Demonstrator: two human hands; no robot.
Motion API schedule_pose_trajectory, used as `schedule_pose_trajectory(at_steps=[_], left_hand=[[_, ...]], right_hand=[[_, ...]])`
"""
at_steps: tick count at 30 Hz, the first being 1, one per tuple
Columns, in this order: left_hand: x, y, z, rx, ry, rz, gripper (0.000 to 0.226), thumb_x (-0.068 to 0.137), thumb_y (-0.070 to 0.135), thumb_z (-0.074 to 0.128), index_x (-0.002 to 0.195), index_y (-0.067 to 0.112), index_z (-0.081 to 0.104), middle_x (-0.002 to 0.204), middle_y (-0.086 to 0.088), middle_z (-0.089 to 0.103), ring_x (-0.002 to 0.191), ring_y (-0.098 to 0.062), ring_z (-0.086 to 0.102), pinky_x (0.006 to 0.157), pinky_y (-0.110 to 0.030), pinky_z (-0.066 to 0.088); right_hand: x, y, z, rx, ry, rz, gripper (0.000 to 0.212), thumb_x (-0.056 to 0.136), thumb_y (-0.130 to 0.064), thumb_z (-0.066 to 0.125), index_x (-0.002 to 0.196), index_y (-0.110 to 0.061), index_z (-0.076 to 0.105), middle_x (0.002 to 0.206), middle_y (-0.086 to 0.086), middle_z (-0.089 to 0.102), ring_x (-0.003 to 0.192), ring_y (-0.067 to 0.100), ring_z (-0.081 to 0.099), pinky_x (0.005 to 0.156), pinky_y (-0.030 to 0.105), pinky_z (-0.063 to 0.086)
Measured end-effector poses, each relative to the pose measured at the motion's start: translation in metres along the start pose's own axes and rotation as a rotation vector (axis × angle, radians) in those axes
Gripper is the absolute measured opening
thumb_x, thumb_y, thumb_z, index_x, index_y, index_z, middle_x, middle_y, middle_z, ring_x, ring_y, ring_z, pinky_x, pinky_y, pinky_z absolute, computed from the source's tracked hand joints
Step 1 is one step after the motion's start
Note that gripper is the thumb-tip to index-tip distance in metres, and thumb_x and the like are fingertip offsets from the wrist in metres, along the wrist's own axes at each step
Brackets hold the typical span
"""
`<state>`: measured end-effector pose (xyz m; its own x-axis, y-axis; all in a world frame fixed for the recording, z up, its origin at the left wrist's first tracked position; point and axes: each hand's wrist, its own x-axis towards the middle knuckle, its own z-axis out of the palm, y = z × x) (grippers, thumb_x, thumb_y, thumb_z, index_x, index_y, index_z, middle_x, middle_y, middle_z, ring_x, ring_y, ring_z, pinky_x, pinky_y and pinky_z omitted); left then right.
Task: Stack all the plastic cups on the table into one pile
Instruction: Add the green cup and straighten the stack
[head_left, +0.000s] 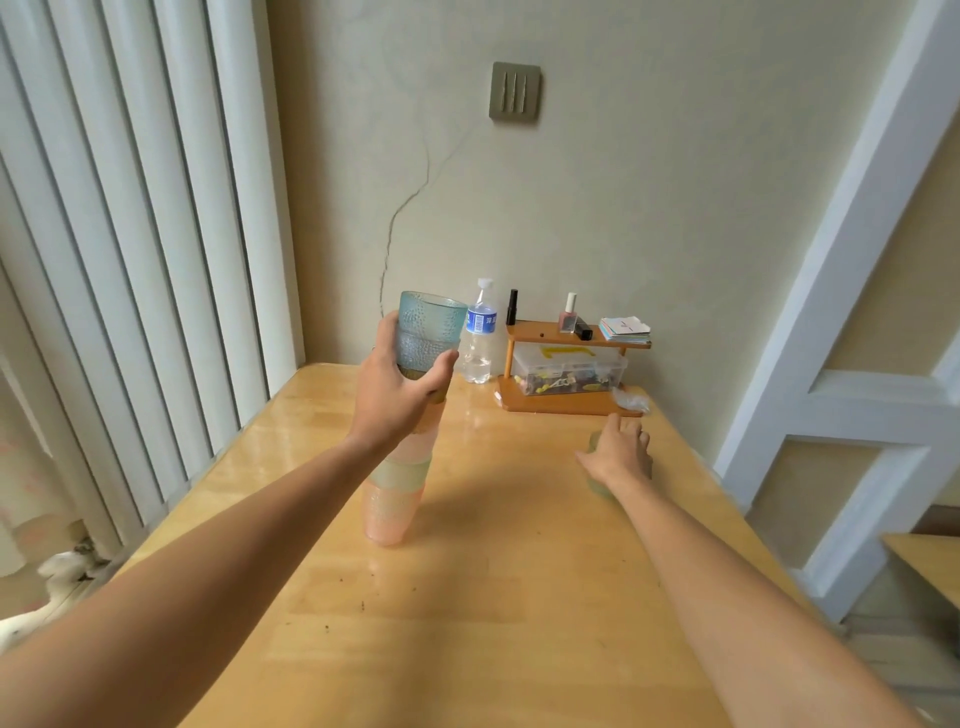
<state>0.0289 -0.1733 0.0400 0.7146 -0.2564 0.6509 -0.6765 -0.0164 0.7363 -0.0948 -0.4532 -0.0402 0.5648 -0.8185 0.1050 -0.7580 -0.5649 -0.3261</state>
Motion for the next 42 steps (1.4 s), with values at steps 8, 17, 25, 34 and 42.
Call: schedule_pose_trajectory(at_steps=[8, 17, 25, 34, 42], left_hand=[[-0.011, 0.006, -0.010, 0.011, 0.003, 0.024, 0.056, 0.090, 0.026, 0.082, 0.138, 0.018, 0.053, 0.113, 0.009, 0.072, 0.097, 0.010, 0.066, 0.080, -0.004, 0.047], [-0.024, 0.016, -0.035, 0.016, -0.057, -0.014, 0.065, 0.087, 0.026, 0.086, 0.140, 0.020, 0.049, 0.113, 0.014, 0.069, 0.099, 0.016, 0.064, 0.081, -0.001, 0.046], [-0.026, 0.026, -0.068, 0.013, -0.177, -0.102, 0.065, 0.092, 0.029, 0.083, 0.138, 0.022, 0.039, 0.121, 0.006, 0.064, 0.106, 0.008, 0.060, 0.080, -0.006, 0.048], [-0.026, 0.032, -0.093, -0.064, -0.315, -0.189, 0.090, 0.077, 0.053, 0.087, 0.147, 0.025, 0.039, 0.136, 0.002, 0.067, 0.125, -0.016, 0.066, 0.106, -0.039, 0.056], [-0.024, 0.040, -0.097, -0.061, -0.405, -0.213, 0.084, 0.083, 0.045, 0.088, 0.146, 0.023, 0.036, 0.133, -0.004, 0.064, 0.125, -0.023, 0.066, 0.107, -0.049, 0.058]], right_hand=[[-0.014, -0.010, -0.012, 0.002, -0.098, -0.034, 0.087, 0.086, -0.045, 0.075, 0.155, -0.014, 0.033, 0.155, 0.019, 0.031, 0.144, 0.039, 0.031, 0.109, 0.049, 0.044], [-0.074, -0.103, -0.105, 0.513, 0.191, -0.431, 0.071, 0.075, -0.047, 0.086, 0.134, -0.021, 0.055, 0.131, 0.008, 0.041, 0.123, 0.024, 0.051, 0.099, 0.031, 0.045], [-0.123, -0.180, -0.172, 0.605, 0.334, -0.711, 0.079, 0.077, -0.047, 0.085, 0.143, -0.018, 0.052, 0.124, 0.002, 0.050, 0.100, 0.011, 0.055, 0.087, 0.018, 0.037], [-0.151, -0.216, -0.180, 0.657, 0.406, -0.833, 0.063, 0.079, -0.045, 0.084, 0.130, -0.016, 0.060, 0.127, 0.003, 0.055, 0.104, 0.020, 0.064, 0.088, 0.025, 0.047], [-0.167, -0.226, -0.174, 0.526, 0.167, -0.889, 0.060, 0.084, -0.047, 0.079, 0.133, -0.018, 0.059, 0.128, 0.001, 0.056, 0.104, 0.007, 0.056, 0.088, 0.020, 0.039]])
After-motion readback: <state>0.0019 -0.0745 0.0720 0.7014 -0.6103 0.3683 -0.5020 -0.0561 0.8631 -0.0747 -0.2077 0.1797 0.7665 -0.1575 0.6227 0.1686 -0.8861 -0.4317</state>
